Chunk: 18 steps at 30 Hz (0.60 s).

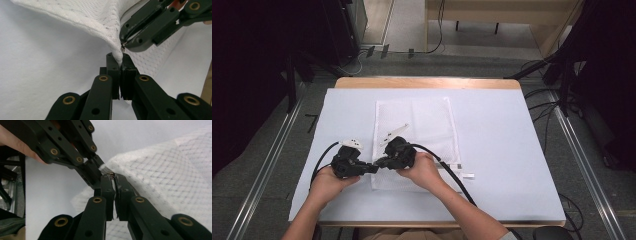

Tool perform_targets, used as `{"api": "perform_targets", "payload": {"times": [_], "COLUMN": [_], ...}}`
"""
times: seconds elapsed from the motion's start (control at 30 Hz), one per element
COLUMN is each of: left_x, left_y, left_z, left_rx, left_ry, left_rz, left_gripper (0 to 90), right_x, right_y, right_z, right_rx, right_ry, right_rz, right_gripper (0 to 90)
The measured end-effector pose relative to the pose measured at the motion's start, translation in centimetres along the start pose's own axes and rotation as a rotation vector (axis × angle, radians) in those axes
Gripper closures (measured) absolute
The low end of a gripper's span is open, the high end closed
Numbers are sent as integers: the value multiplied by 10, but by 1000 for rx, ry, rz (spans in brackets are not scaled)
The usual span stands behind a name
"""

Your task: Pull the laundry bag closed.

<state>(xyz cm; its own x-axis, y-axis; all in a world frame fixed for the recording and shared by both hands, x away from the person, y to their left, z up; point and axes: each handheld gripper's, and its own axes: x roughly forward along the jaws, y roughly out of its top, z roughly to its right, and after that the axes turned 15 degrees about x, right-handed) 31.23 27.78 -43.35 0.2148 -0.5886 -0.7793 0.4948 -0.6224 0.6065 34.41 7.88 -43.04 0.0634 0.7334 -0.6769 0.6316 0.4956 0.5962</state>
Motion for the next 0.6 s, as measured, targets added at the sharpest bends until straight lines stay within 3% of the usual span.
{"api": "perform_targets", "payload": {"times": [0.23, 0.6], "left_x": [-2, -1], "left_y": [-2, -2], "left_z": [-2, -1], "left_rx": [2, 9], "left_ry": [4, 0], "left_rz": [2, -3], "left_gripper": [889, 887], "right_x": [-3, -3], "right_y": [-6, -8], "right_z": [12, 14], "right_rx": [30, 12], "right_ry": [-12, -6], "right_rz": [2, 5], "right_gripper": [883, 882]}}
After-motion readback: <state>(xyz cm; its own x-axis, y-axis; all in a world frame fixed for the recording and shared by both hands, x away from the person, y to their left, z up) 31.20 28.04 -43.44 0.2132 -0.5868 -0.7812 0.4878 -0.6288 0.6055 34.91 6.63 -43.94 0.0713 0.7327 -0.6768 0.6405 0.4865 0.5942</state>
